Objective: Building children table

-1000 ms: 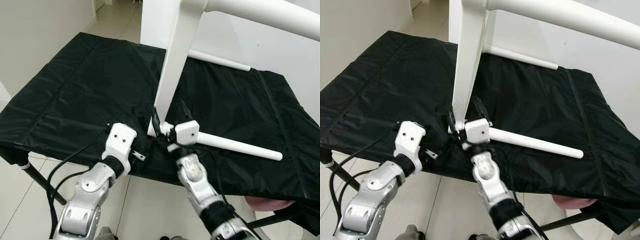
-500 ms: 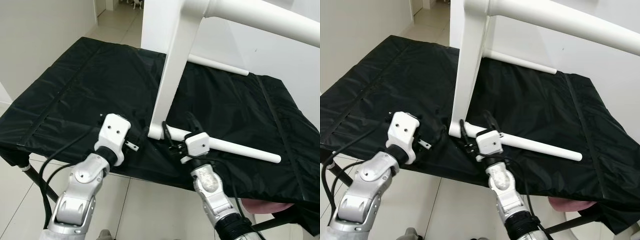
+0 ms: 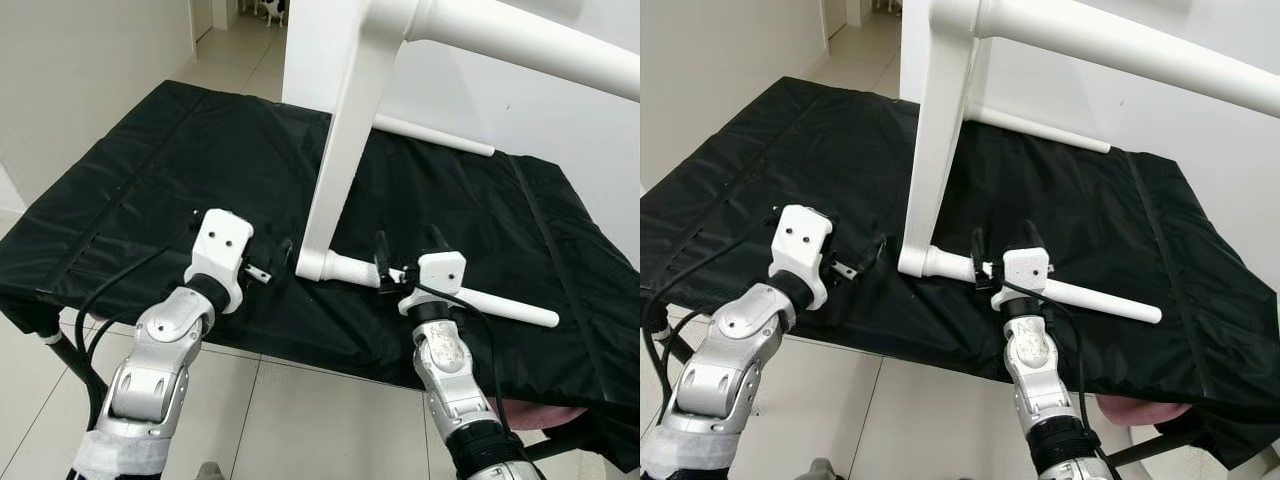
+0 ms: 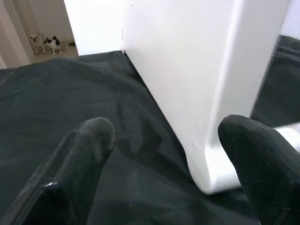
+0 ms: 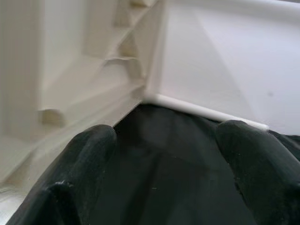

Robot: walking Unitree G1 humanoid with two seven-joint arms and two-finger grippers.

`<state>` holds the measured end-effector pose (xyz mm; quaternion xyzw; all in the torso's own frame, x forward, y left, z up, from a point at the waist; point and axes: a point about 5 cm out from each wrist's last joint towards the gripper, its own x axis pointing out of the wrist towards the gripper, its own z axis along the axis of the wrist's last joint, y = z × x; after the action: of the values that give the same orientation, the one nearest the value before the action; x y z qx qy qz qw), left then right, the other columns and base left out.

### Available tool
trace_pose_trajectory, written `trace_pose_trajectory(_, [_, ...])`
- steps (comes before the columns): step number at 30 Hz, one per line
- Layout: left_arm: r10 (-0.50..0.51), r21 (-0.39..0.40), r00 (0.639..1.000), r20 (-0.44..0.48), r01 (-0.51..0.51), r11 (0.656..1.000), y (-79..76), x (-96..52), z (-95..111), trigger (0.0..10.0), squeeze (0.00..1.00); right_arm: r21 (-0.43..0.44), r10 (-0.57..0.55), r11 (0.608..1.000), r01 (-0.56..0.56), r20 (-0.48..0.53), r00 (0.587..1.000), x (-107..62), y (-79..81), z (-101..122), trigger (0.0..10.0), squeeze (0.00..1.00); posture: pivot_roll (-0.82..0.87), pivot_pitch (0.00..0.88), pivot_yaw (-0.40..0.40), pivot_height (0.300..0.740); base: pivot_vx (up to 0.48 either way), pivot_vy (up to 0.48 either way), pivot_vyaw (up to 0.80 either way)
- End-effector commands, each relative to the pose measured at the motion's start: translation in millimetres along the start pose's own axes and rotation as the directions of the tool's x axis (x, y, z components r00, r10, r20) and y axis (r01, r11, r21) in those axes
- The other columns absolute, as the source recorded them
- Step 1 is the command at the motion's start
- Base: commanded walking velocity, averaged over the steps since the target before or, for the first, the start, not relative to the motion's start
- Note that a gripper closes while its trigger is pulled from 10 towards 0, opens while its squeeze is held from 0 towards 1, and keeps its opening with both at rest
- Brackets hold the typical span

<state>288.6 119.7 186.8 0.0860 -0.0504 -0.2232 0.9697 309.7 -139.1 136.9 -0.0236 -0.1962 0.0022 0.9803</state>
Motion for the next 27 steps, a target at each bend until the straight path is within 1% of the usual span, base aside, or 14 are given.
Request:
trace_pose_trajectory(1, [-0.013, -0.010, 1.000, -0.009, 0.013, 1.000, -5.5, 4.9, -1, 10.0, 0.00, -0.004, -0.057, 0.998, 0.057, -0.009, 0.998, 4.4, -11.2, 0, 10.0, 0.00, 0.09, 0.000, -0.113, 0.740, 0.000, 0.000, 0.00])
trace_pose_trajectory(2, [-0.019, -0.022, 1.000, -0.005, 0.019, 1.000, -7.4, 9.1, -1, 10.0, 0.00, -0.003, -0.078, 0.997, 0.078, -0.009, 0.997, 8.2, -13.9, 1, 10.0, 0.00, 0.09, 0.000, -0.115, 0.740, 0.000, 0.000, 0.00])
trace_pose_trajectory(3, [-0.019, -0.022, 1.000, -0.005, 0.019, 1.000, -7.4, 9.1, -1, 10.0, 0.00, -0.003, -0.078, 0.997, 0.078, -0.009, 0.997, 8.2, -13.9, 1, 10.0, 0.00, 0.09, 0.000, -0.115, 0.740, 0.000, 0.000, 0.00])
trace_pose_trajectory(4, [-0.027, -0.073, 1.000, -0.007, 0.026, 0.997, -9.6, 13.9, -2, 10.0, 1.00, -0.004, -0.104, 0.995, 0.104, -0.007, 0.995, 14.3, -18.1, 3, 10.0, 0.00, 0.08, 0.000, -0.116, 0.740, 0.000, 0.000, 0.00])
trace_pose_trajectory(5, [-0.027, -0.073, 1.000, -0.007, 0.026, 0.997, -9.6, 13.9, -2, 10.0, 1.00, -0.004, -0.104, 0.995, 0.104, -0.007, 0.995, 14.3, -18.1, 3, 10.0, 0.00, 0.08, 0.000, -0.116, 0.740, 0.000, 0.000, 0.00])
trace_pose_trajectory(6, [-0.029, -0.092, 0.999, -0.016, 0.027, 0.995, -10.8, 17.9, -3, 10.0, 1.00, -0.011, -0.123, 0.992, 0.123, -0.005, 0.992, 18.9, -21.4, 4, 10.0, 0.00, 0.08, 0.000, -0.118, 0.740, 0.000, 0.000, 0.00])
trace_pose_trajectory(8, [-0.051, -0.103, 0.998, -0.036, 0.047, 0.994, -15.0, 23.9, -4, 10.0, 1.00, -0.014, -0.152, 0.988, 0.152, -0.008, 0.988, 25.1, -26.4, 6, 10.0, 0.00, 0.08, 0.000, -0.118, 0.740, 0.000, 0.000, 0.00])
trace_pose_trajectory(10, [-0.054, -0.088, 0.998, -0.040, 0.050, 0.995, -16.8, 26.3, -4, 10.0, 1.00, -0.016, -0.157, 0.988, 0.157, -0.009, 0.988, 26.5, -27.6, 6, 10.0, 0.00, 0.08, 0.000, -0.119, 0.740, 0.000, 0.000, 0.00])
trace_pose_trajectory(13, [-0.070, -0.090, 0.997, -0.041, 0.066, 0.994, -19.9, 28.8, -3, 10.0, 1.00, -0.018, -0.161, 0.987, 0.161, -0.011, 0.987, 27.6, -28.5, 6, 10.0, 0.00, 0.08, 0.000, -0.122, 0.740, 0.000, 0.000, 0.00])
trace_pose_trajectory(14, [-0.079, -0.085, 0.996, -0.040, 0.076, 0.994, -23.3, 32.6, -2, 10.0, 0.32, -0.020, -0.165, 0.986, 0.165, -0.014, 0.986, 28.9, -29.2, 7, 10.0, 0.00, 0.08, 0.000, -0.121, 0.740, 0.000, 0.000, 0.00])
trace_pose_trajectory(15, [-0.086, -0.079, 0.996, -0.039, 0.083, 0.993, -26.9, 36.8, 0, 10.0, 0.00, -0.021, -0.169, 0.985, 0.169, -0.015, 0.986, 30.3, -29.9, 7, 10.0, 0.00, 0.08, 0.000, -0.120, 0.740, 0.000, 0.000, 0.00])
trace_pose_trajectory(19, [-0.090, -0.075, 0.995, -0.038, 0.087, 0.993, -29.1, 39.6, 1, 10.0, 0.00, -0.022, -0.171, 0.985, 0.171, -0.016, 0.985, 31.1, -30.2, 7, 10.0, 0.00, 0.08, 0.000, -0.120, 0.740, 0.000, 0.000, 0.00])
trace_pose_trajectory(20, [-0.109, -0.072, 0.993, -0.035, 0.106, 0.992, -34.4, 44.4, 4, 10.0, 0.00, -0.024, -0.179, 0.984, 0.179, -0.015, 0.984, 32.9, -30.7, 8, 10.0, 0.00, 0.07, 0.000, -0.116, 0.740, 0.000, 0.000, 0.00])
trace_pose_trajectory(27, [-0.131, -0.072, 0.991, -0.036, 0.129, 0.989, -43.0, 51.3, 5, 10.0, 0.00, -0.033, -0.195, 0.980, 0.194, -0.013, 0.981, 33.7, -32.7, 8, 10.0, 0.00, 0.06, 0.000, -0.110, 0.740, 0.000, 0.000, 0.00])
